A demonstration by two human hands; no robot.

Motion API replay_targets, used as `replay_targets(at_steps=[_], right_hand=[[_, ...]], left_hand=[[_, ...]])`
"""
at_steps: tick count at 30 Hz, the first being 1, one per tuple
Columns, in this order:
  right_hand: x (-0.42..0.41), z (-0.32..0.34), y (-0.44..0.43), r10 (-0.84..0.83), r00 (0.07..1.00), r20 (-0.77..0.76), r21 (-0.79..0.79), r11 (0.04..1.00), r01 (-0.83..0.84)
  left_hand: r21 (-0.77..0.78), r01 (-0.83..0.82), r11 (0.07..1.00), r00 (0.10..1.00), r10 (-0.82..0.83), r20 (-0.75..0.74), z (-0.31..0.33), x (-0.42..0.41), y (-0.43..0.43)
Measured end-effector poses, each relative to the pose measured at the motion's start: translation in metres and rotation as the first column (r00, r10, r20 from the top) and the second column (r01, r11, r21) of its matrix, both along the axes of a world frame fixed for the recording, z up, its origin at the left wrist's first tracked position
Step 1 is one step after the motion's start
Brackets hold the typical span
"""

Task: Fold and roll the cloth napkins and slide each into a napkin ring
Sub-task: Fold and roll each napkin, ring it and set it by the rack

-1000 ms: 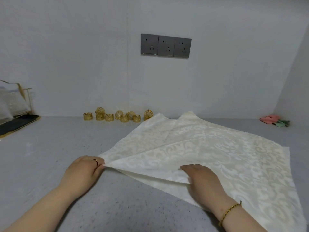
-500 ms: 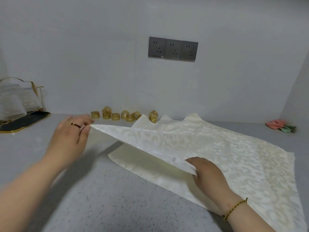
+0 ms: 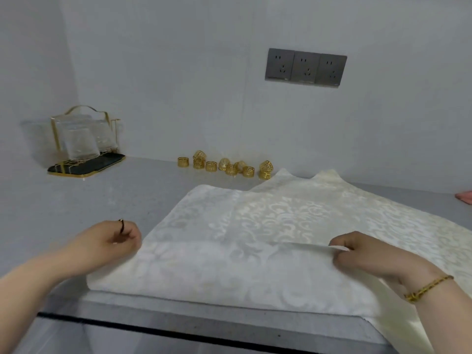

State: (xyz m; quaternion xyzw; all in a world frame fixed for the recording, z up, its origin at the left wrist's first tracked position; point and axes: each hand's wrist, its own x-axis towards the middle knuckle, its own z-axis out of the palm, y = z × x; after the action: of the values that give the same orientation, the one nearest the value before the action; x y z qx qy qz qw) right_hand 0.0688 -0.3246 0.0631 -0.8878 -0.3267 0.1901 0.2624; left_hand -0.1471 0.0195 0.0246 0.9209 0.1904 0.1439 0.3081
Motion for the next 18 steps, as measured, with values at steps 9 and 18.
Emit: replay_targets(at_steps=[9,18], right_hand=[[0.036,-0.028,-0.019,-0.264,0.959,0.101,-0.085,0.958,0.272],[0.063,-0.048,-0.015,-0.541,0.834,0.113,0.205,0.834,0.513]], left_hand=[[0.158,-0.199,0.967,0.980,0.193,0.050,-0.022,0.059,0.003],[0.543,-0.251,0.801,0.960,0.280,0.030,-0.026,0.120,0.013]])
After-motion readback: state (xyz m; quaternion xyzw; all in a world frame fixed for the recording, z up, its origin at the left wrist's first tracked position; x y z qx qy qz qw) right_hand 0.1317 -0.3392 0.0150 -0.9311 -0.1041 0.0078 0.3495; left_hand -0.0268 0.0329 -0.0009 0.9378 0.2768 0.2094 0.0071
